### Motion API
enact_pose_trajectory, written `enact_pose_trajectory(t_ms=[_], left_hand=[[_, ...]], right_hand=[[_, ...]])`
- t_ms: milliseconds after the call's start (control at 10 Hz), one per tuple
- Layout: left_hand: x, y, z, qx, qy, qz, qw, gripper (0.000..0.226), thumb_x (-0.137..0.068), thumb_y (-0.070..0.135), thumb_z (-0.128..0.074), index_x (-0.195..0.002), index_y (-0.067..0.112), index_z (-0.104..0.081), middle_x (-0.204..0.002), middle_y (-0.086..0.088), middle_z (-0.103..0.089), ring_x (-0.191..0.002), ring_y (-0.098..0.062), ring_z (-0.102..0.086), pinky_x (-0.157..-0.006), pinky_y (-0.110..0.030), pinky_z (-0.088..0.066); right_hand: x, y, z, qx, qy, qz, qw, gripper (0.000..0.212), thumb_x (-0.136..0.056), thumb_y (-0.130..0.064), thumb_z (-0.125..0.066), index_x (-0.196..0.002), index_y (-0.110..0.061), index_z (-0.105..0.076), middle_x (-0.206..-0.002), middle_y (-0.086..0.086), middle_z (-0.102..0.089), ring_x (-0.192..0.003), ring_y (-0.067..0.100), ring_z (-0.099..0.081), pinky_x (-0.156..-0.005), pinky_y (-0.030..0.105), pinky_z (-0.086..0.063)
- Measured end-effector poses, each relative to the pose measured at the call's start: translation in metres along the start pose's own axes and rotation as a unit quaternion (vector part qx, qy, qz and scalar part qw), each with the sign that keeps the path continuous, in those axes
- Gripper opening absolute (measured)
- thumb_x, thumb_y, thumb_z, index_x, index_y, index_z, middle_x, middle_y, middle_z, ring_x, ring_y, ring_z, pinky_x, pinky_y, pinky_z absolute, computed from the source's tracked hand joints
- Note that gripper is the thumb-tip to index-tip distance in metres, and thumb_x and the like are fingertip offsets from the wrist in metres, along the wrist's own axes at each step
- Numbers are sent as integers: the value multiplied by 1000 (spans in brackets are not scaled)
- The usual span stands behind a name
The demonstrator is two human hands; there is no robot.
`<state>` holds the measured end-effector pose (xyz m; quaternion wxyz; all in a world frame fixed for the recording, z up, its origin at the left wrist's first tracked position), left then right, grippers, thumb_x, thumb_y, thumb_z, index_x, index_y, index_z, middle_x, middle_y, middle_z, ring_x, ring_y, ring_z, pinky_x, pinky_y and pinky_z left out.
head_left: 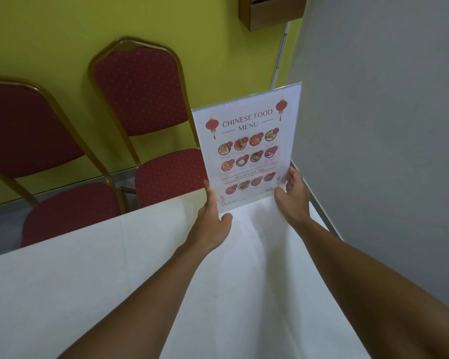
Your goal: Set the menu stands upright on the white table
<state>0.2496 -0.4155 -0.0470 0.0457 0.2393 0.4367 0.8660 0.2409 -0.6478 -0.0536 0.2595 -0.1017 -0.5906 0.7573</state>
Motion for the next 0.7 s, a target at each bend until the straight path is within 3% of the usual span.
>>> enact_pose_trajectory(t_ms=[100,200,400,500,700], left_hand=[[1,1,0,-6,-7,0,1000,99,-87,29,-48,-140,59,30,-153,12,-42,-128,-21,-51,-96,-51,-53],[0,1,1,-16,-10,2,1000,99,-89,28,-49,-142,55,31,-154,12,-40,-133,-19,-46,-101,-50,-49],[1,-4,5,-36,-30,4,999,98,-93,24,-50,-146,50,29,-157,14,-35,-141,-18,-38,-108,-50,-42],[5,-9,12,-60,-34,6,998,93,-96,21,-49,-153,41,21,-159,12,-33,-144,-19,-34,-110,-45,-38],[25,-13,45,-109,-2,6,994,75,-98,27,-44,-160,33,-2,-166,7,-17,-149,-20,-23,-114,-46,-32]], right_hand=[[0,-3,0,9,-5,2,1000,55,-81,-7,-67,-121,-38,-47,-115,-15,-62,-100,1,-61,-80,21,-55],[2,-7,0,26,-10,8,1000,52,-83,-7,-66,-120,-37,-47,-116,-12,-64,-102,6,-62,-72,10,-51],[13,-25,1,60,6,24,998,56,-87,-7,-63,-134,-30,-44,-117,-11,-60,-90,-7,-55,-52,-1,-42],[28,-37,4,55,52,33,997,59,-88,-4,-62,-139,-26,-42,-113,-17,-52,-85,-13,-49,-52,-5,-39],[66,-65,-3,44,74,76,993,61,-91,0,-56,-147,-23,-43,-128,-19,-50,-99,-13,-52,-65,-4,-45]])
Point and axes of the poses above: each hand's wrist, its own x-axis away from the middle knuckle, its own z-axis out of the back of the hand, y = z × x, the point moved 9 cm from there along -x, towards the middle knuckle
